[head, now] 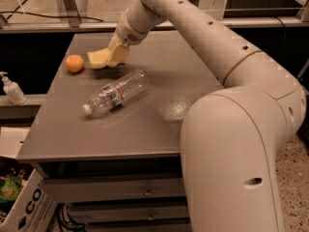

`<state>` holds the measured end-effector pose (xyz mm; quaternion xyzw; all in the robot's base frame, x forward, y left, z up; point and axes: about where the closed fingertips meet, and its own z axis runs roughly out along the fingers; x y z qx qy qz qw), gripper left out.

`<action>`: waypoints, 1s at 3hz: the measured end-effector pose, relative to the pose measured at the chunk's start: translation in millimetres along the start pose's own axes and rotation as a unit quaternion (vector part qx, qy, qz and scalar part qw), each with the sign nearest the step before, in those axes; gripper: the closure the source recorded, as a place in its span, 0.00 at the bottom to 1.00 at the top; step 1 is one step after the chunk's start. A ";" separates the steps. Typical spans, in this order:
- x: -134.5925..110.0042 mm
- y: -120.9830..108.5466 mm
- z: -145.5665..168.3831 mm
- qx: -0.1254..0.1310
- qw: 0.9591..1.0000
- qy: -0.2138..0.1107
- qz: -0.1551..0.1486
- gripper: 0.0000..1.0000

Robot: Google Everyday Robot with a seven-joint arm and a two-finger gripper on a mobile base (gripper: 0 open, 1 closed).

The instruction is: Move sponge near orange

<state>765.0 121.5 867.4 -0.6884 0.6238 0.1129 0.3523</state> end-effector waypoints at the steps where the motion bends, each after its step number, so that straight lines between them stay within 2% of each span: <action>1: -2.3 -0.3 17.5 0.002 1.000 0.005 0.001 1.00; 2: -1.5 -0.6 30.9 0.004 1.000 0.011 0.005 0.82; 3: 5.0 -0.1 34.2 0.007 1.000 0.019 0.008 0.59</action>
Offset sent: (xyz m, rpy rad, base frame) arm 0.0147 0.0256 -0.0273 -0.0256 -0.0064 -0.0441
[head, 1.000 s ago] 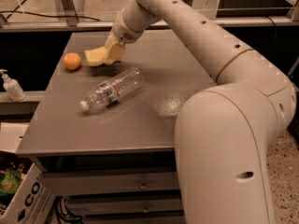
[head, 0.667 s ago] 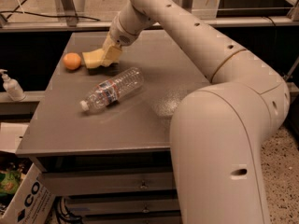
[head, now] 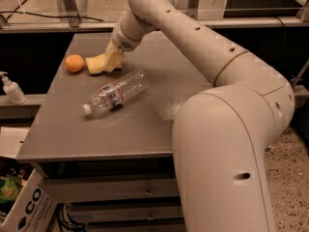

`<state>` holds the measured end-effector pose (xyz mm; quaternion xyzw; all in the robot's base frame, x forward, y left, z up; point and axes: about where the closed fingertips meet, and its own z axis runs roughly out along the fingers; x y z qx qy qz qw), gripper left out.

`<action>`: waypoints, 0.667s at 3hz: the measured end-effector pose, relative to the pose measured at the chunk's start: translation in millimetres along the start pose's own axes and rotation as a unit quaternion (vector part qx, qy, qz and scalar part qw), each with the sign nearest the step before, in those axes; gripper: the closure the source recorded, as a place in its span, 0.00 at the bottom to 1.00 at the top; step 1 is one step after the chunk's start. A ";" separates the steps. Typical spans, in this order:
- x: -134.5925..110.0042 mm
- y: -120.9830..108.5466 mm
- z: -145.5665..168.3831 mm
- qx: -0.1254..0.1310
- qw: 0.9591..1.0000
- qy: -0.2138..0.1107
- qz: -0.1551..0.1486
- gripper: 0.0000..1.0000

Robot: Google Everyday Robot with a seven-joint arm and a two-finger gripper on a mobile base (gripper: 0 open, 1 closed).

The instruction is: Move sponge near orange

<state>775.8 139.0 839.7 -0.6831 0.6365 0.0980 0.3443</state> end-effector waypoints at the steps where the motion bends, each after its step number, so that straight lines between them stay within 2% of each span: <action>1: 8.5 1.4 -4.5 0.003 1.000 0.006 0.001 0.36; 2: 11.8 0.4 -11.6 0.006 1.000 0.009 0.000 0.12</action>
Offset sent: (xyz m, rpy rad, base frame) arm -0.0018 -0.0297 0.0139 -0.0186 -0.0266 -0.0227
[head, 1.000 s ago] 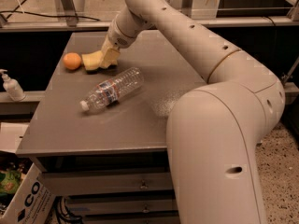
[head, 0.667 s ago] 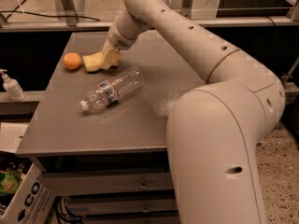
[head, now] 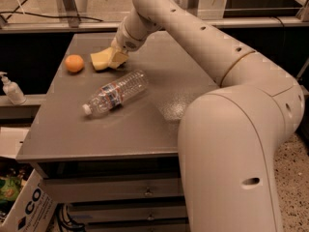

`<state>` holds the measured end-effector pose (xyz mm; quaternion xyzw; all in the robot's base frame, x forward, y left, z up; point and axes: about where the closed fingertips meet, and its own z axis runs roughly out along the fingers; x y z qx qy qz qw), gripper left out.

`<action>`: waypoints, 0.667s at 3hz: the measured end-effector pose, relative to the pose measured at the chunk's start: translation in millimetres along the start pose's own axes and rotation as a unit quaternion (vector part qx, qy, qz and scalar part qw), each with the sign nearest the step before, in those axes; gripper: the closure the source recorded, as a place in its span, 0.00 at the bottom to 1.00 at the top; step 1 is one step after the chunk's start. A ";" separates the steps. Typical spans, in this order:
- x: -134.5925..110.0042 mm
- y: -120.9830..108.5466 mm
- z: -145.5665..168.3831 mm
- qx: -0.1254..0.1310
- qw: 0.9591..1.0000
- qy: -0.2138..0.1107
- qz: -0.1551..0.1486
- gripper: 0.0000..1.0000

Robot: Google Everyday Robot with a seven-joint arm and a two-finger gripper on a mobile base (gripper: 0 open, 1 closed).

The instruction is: Move sponge near orange

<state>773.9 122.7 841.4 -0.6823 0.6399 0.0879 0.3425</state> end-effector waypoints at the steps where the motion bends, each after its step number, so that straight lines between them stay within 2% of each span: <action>1: -1.7 0.2 -6.0 -0.003 1.000 -0.001 0.001 0.00; 2: -3.8 1.5 -12.8 -0.008 1.000 -0.005 0.003 0.00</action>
Offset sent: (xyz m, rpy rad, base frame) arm -0.0097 -0.0122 0.0261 0.0206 0.0172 0.0061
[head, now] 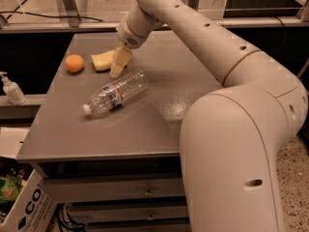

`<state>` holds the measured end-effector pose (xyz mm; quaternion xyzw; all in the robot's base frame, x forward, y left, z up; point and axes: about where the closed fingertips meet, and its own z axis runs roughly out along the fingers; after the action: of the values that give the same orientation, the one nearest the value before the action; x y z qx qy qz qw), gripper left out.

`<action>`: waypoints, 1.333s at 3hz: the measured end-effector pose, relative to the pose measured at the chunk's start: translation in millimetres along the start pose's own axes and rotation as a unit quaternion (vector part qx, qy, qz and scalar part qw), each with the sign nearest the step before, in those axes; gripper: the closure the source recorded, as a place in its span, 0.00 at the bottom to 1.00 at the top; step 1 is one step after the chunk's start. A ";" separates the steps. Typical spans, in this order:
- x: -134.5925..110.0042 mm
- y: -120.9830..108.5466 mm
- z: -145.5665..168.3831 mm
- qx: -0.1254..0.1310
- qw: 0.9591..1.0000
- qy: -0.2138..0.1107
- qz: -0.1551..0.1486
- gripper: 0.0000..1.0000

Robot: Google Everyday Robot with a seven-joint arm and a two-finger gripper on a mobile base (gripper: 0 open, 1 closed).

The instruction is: Move sponge near orange

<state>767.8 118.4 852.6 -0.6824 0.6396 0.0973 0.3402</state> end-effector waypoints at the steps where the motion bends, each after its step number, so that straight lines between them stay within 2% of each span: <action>1: 13.8 -6.6 -20.6 0.000 1.000 -0.007 0.026 0.00; 2: 36.4 -13.7 -52.4 -0.002 0.997 -0.032 0.073 0.00; 3: 54.9 -21.7 -86.4 0.007 0.992 -0.058 0.112 0.00; 4: 76.8 -24.9 -116.8 0.019 0.985 -0.081 0.153 0.00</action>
Offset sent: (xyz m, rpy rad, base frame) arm 0.0091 -0.1177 0.0519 0.2084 0.1507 -0.1607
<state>768.4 -13.6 905.0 -0.5595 0.7085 0.1910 0.3855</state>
